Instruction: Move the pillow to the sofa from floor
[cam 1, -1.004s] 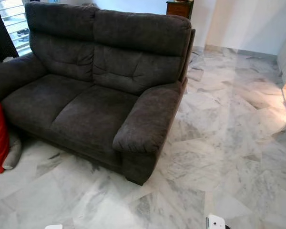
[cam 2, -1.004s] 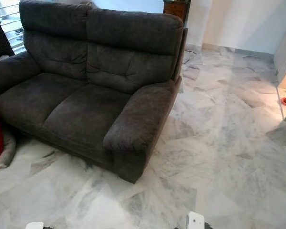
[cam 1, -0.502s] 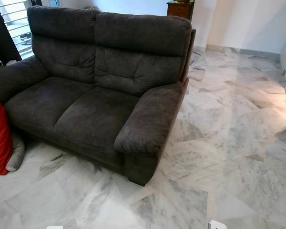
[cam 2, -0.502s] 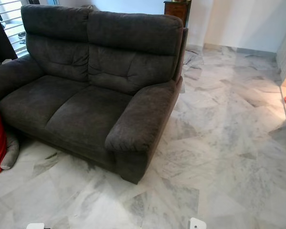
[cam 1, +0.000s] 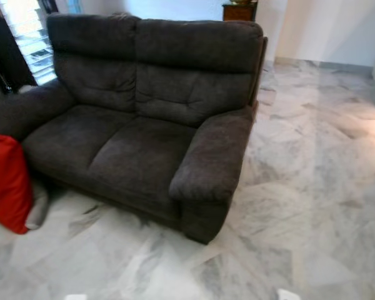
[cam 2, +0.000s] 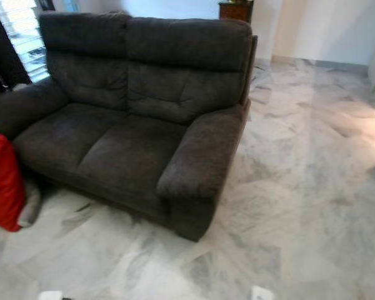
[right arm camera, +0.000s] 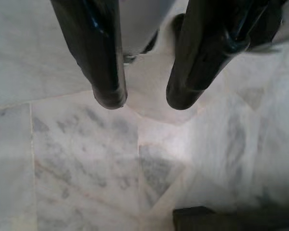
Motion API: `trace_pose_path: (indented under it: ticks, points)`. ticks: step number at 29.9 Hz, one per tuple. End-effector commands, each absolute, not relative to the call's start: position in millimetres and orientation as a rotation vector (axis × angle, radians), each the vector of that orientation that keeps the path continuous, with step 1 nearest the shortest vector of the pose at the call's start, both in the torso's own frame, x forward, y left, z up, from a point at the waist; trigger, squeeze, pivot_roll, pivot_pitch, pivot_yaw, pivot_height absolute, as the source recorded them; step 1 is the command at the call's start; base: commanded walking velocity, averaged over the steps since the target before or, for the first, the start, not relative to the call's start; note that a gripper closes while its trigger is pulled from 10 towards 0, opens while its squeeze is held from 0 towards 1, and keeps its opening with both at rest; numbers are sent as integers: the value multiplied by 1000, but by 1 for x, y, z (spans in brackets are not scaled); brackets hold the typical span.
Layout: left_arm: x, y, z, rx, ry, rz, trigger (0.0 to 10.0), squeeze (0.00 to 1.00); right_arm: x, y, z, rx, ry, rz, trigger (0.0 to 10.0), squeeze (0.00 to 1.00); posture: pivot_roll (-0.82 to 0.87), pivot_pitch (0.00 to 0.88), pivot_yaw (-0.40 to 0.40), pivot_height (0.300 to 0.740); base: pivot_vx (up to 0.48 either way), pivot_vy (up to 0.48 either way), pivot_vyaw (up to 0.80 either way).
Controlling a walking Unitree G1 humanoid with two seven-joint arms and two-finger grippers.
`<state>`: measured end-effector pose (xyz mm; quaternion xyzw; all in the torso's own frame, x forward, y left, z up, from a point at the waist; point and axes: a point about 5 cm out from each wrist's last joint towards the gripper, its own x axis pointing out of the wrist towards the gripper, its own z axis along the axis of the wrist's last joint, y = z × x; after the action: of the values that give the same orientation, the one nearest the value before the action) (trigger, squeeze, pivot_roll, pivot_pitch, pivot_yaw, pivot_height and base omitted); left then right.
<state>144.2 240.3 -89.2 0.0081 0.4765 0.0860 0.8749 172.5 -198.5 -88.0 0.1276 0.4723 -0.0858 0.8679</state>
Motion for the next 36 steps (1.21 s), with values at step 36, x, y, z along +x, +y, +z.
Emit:
trace_pose_path:
  ticks: [36]
  points:
    - [150, 247, -85, 10, 979, 207, 10000, 0, 173, -180, -90, 224, 1018, -79, 10000, 0, 52, 71, 35, 740, 0, 477, 0]
